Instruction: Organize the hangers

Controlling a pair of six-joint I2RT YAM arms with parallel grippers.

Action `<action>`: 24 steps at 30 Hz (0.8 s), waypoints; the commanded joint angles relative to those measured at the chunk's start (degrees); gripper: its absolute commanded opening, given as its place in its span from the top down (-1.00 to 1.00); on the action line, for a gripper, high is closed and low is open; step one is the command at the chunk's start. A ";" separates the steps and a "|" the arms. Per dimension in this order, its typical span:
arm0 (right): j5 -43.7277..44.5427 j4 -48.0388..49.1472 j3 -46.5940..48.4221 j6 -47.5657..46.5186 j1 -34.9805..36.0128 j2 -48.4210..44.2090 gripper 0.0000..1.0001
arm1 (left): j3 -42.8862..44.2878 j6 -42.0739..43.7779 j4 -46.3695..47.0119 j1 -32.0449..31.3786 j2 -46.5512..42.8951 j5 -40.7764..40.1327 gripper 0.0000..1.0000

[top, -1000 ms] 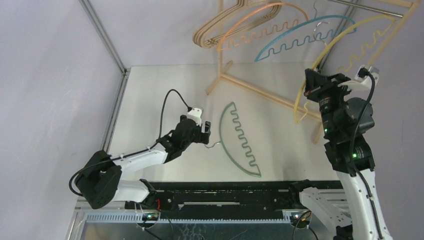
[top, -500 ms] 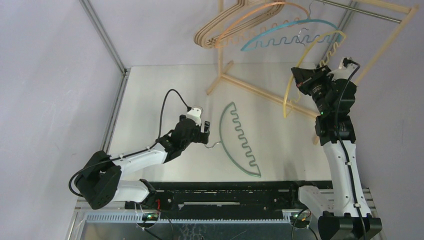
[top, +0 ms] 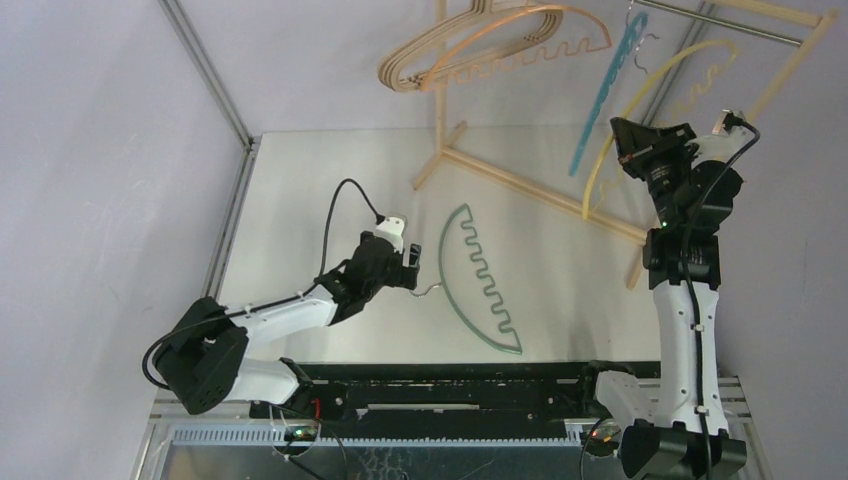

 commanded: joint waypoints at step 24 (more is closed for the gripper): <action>-8.15 14.26 4.94 6.79 -11.87 4.51 1.00 | 1.91 1.12 1.33 0.93 1.82 -0.71 -0.77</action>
